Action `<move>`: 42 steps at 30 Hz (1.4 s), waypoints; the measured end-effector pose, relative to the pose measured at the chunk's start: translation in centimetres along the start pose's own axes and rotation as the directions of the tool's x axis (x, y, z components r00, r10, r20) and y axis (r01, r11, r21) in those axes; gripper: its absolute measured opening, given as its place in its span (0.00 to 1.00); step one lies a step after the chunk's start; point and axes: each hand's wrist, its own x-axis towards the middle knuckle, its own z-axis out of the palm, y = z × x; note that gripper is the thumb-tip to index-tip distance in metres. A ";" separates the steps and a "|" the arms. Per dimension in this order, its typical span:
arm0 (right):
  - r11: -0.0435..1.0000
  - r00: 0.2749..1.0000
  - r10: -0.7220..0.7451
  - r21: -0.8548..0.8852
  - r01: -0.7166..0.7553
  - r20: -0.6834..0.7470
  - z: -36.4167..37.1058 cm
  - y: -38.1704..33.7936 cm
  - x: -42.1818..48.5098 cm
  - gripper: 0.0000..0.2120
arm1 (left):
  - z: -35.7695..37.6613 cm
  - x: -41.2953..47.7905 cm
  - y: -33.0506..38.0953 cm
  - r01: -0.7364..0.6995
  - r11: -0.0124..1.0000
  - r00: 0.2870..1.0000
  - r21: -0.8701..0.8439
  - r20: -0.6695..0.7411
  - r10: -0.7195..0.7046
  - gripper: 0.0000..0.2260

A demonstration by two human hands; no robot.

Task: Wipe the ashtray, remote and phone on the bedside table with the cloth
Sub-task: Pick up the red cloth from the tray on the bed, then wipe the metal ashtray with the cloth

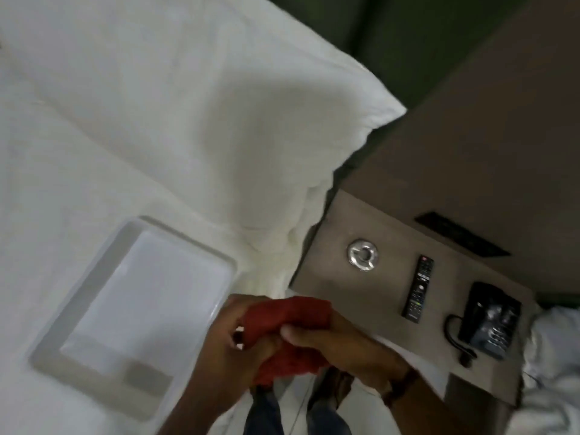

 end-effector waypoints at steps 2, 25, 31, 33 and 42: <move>0.991 0.958 0.058 0.135 -0.021 -0.281 -4.1 2.1 -3.6 0.15 | 5.3 1.8 -0.6 -0.052 0.992 0.991 0.114 0.125 0.037 0.21; 0.616 0.783 0.176 0.687 0.385 -0.596 -39.7 15.0 4.9 0.22 | 34.8 28.3 -15.5 0.394 0.856 0.877 -0.335 -0.142 -0.459 0.20; 0.603 0.825 0.138 0.707 0.368 -0.548 -40.1 15.0 3.5 0.31 | 34.7 28.4 -15.5 0.411 0.815 0.866 -0.409 -0.105 -0.489 0.17; 0.598 0.830 0.127 0.710 0.373 -0.543 -40.0 14.7 2.7 0.32 | 34.8 28.3 -15.8 0.426 0.754 0.874 -0.500 0.013 -0.485 0.21; 0.637 0.819 0.063 0.655 0.406 -0.570 -38.1 13.1 -0.6 0.28 | 35.5 27.3 -15.6 0.545 0.377 0.839 -0.749 0.492 -0.234 0.31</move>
